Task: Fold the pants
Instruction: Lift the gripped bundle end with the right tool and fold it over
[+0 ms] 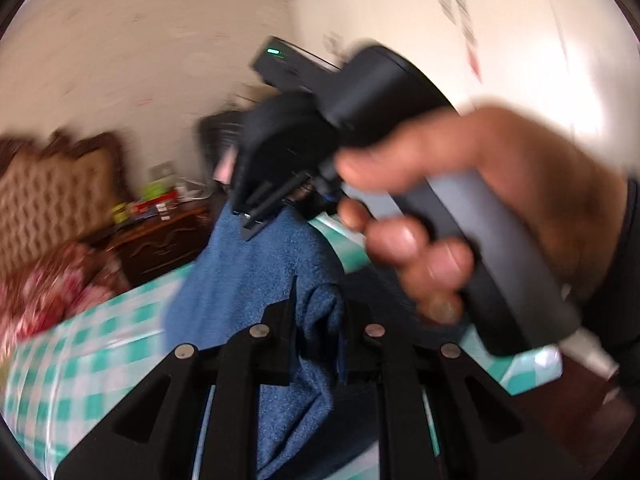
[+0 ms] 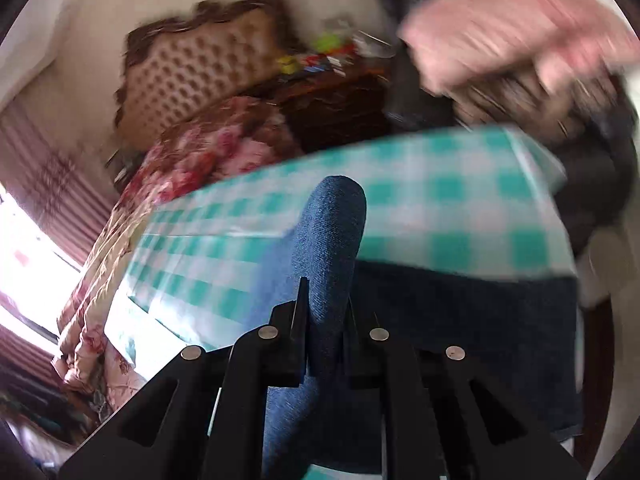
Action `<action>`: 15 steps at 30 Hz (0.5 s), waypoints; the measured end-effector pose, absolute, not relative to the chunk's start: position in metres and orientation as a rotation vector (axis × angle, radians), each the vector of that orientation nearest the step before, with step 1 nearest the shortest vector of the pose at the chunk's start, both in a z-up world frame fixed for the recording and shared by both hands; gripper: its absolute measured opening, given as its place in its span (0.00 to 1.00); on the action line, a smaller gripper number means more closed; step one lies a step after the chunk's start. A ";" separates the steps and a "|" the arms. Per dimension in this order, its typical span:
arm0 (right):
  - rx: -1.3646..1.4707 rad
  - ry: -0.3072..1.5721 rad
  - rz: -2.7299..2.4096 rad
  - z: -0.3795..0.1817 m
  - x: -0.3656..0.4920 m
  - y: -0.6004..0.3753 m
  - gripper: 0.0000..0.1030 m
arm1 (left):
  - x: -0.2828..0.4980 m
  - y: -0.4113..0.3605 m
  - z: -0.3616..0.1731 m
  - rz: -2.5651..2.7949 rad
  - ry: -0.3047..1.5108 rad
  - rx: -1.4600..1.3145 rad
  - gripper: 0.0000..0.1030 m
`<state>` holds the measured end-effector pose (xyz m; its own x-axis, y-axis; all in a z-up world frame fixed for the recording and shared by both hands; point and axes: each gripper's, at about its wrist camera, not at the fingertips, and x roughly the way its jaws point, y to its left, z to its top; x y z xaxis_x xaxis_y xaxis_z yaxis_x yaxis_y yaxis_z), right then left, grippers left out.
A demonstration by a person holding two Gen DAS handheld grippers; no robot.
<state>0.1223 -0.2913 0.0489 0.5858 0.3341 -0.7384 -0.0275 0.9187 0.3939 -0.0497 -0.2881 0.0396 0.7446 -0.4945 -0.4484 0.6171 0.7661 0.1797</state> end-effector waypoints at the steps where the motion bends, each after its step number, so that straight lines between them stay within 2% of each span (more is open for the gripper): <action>1: 0.389 0.949 0.203 0.032 0.121 -0.310 0.13 | -0.052 -0.316 0.018 -0.634 0.419 0.376 0.13; 4: 0.405 1.072 0.137 -0.044 0.119 -0.361 0.16 | -0.054 -0.372 -0.041 -0.633 0.497 0.512 0.14; 5: 0.420 1.093 0.138 -0.059 0.119 -0.364 0.26 | -0.055 -0.380 -0.055 -0.628 0.503 0.552 0.18; 6: 0.459 1.095 0.170 -0.071 0.117 -0.372 0.27 | -0.056 -0.387 -0.067 -0.619 0.502 0.592 0.20; 8: 0.499 1.071 0.228 -0.075 0.113 -0.379 0.28 | -0.060 -0.394 -0.083 -0.602 0.473 0.660 0.24; 11: 0.488 1.066 0.253 -0.074 0.120 -0.381 0.34 | -0.060 -0.400 -0.094 -0.565 0.432 0.719 0.24; 12: 0.478 1.070 0.256 -0.073 0.125 -0.380 0.34 | -0.058 -0.402 -0.096 -0.553 0.424 0.730 0.24; 14: 0.449 1.073 0.255 -0.070 0.134 -0.379 0.34 | -0.056 -0.406 -0.100 -0.539 0.405 0.761 0.14; 15: 0.436 1.078 0.250 -0.069 0.139 -0.379 0.29 | -0.055 -0.405 -0.101 -0.533 0.398 0.776 0.13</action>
